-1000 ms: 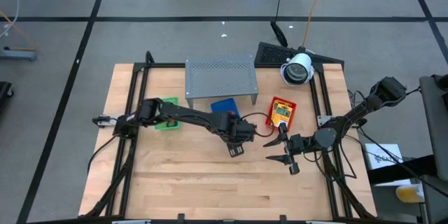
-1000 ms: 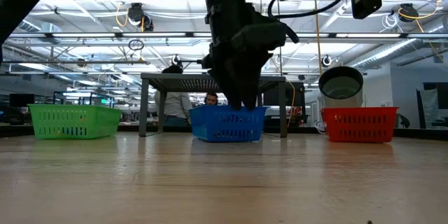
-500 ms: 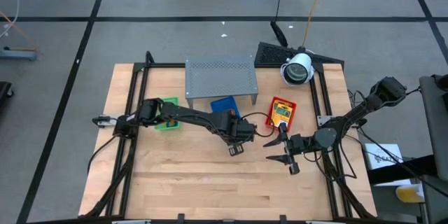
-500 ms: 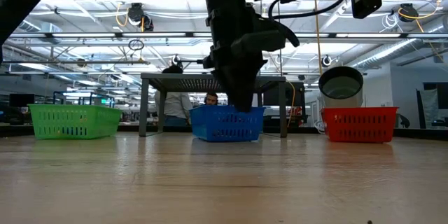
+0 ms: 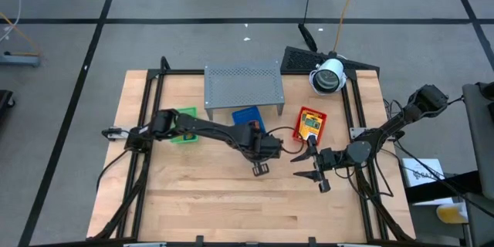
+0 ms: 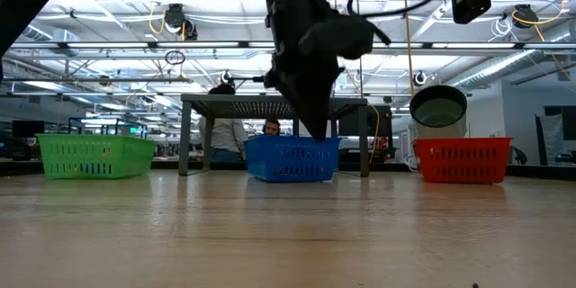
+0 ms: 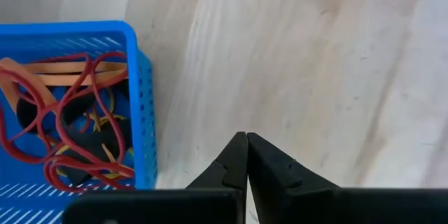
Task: Pick & Place Office Desk Supplies
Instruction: Put the blue bin on the shelf
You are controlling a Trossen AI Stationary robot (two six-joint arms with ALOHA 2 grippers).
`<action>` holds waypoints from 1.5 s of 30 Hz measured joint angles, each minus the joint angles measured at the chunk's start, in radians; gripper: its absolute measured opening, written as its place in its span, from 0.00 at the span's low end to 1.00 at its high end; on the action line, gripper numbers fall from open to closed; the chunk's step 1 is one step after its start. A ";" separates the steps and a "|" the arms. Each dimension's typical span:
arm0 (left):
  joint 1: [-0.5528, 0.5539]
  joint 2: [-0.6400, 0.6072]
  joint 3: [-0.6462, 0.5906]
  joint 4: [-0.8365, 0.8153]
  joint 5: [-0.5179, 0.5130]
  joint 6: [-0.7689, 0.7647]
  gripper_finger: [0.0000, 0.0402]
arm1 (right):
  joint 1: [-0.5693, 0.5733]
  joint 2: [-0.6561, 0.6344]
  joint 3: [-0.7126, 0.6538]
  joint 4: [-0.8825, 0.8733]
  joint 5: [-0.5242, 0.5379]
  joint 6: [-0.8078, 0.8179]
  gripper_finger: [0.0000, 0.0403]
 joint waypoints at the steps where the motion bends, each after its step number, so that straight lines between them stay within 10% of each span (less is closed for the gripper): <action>1: -0.003 -0.006 0.001 0.003 0.001 0.000 0.05 | 0.000 0.000 0.000 0.000 0.000 -0.001 0.46; 18: 0.052 -0.110 0.002 -0.004 -0.021 0.160 0.08 | 0.000 0.000 0.000 -0.010 0.000 -0.003 0.46; 33: 0.077 -0.099 -0.008 0.005 -0.050 0.140 0.58 | 0.000 0.000 0.000 -0.055 0.000 -0.033 0.46; 45: 0.077 -0.097 -0.220 0.122 -0.050 0.110 0.70 | 0.000 0.000 0.000 -0.053 0.000 -0.028 0.46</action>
